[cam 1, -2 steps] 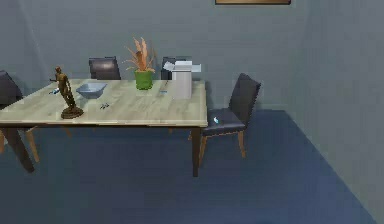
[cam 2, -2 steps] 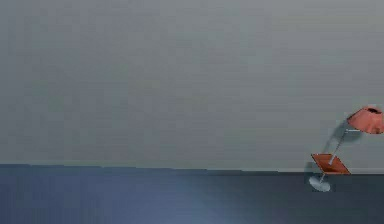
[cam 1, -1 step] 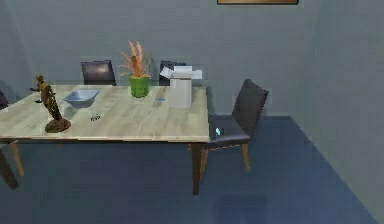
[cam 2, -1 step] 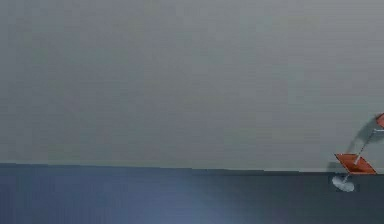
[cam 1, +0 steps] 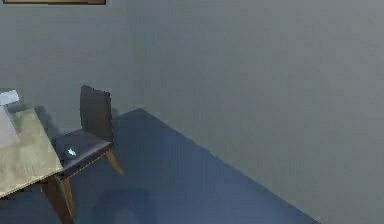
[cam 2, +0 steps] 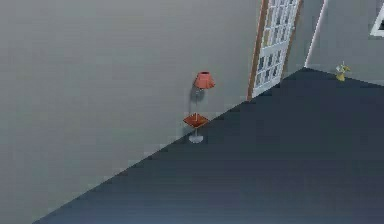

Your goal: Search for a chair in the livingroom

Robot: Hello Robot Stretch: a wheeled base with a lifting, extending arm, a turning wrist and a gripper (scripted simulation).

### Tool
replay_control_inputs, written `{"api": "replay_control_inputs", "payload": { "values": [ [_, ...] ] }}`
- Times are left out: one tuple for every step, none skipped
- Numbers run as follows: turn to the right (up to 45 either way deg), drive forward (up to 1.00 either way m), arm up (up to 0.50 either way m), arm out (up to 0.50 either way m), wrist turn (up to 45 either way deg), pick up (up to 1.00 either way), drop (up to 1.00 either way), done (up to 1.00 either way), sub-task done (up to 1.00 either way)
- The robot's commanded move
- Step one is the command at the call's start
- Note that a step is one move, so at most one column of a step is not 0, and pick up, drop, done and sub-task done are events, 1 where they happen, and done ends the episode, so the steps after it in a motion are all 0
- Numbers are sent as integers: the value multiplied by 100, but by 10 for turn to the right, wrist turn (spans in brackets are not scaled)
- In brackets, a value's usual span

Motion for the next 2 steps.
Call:
{"api": "replay_control_inputs", "payload": {
  "values": [
    [450, 0, 0, 0, 0, 0, 0, 0, 0],
    [0, 5, 0, 0, 0, 0, 0, 0, 0]
  ]
}}
